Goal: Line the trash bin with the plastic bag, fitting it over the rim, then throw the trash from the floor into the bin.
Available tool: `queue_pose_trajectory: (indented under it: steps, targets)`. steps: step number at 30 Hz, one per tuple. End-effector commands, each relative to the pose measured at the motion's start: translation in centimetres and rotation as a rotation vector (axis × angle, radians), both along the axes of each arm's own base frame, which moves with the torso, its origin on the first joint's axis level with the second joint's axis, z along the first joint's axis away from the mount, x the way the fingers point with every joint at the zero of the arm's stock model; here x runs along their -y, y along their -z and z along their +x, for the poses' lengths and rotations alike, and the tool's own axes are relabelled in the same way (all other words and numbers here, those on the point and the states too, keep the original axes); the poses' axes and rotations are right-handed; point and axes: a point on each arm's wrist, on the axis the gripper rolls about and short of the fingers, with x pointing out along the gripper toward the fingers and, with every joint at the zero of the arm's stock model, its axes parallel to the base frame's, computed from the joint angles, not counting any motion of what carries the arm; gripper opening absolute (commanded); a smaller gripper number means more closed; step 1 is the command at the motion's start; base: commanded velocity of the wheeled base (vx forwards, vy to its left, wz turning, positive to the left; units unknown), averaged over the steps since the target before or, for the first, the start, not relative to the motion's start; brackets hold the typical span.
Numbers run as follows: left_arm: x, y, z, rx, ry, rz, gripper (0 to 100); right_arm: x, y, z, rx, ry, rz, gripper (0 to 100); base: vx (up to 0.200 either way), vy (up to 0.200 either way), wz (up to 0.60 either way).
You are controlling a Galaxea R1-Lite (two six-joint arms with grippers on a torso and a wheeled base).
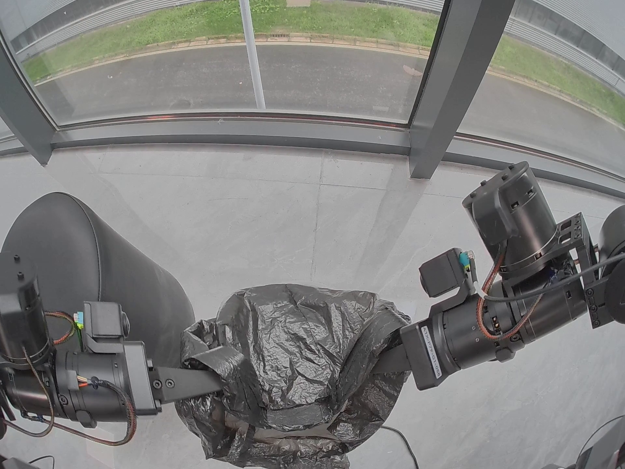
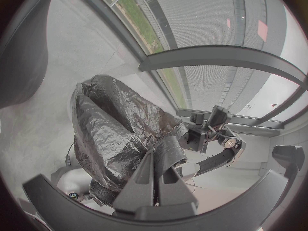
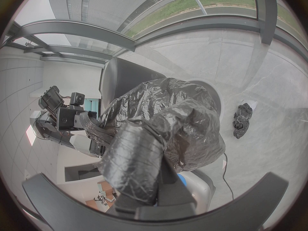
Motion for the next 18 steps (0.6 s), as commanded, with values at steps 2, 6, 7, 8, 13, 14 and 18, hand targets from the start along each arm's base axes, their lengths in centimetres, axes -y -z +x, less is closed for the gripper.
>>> queue_pose_trajectory:
  steps: [2, 6, 7, 8, 13, 14, 18]
  targets:
    - [0.4, 1.4, 0.5, -0.079, 0.018, 0.048, 0, -0.6, 1.3, 0.8, -0.039, -0.001, -0.026, 0, 0.0, 0.0, 0.0]
    - [0.6, 1.9, 0.5, -0.137, 0.078, 0.037, 0, -1.0, 1.9, 1.0, -0.056, -0.011, -0.037, 0, 0.0, 0.0, 0.0]
    - [0.7, 2.0, 0.5, -0.15, 0.093, 0.031, 0, -1.0, 1.7, 0.9, -0.055, -0.011, -0.033, 0, 0.0, 0.0, 0.0]
    - [0.7, 2.0, 0.5, -0.16, 0.103, 0.026, 0, -0.9, 1.6, 0.8, -0.053, -0.011, -0.031, 0, 0.0, 0.0, 0.0]
    - [0.9, 2.3, 0.6, -0.191, 0.154, 0.013, 0, 0.5, 0.3, -0.5, -0.073, -0.006, -0.044, 0, 0.0, 0.0, 0.0]
    - [0.9, 2.3, 0.6, -0.194, 0.159, 0.012, 0, 0.9, 0.0, -0.9, -0.088, -0.005, -0.061, 0, 0.0, 0.0, 0.0]
    - [1.0, 2.3, 0.6, -0.196, 0.175, 0.006, 0, 2.0, -0.4, -1.6, -0.13, 0.005, -0.108, 0, 0.0, 0.0, 0.0]
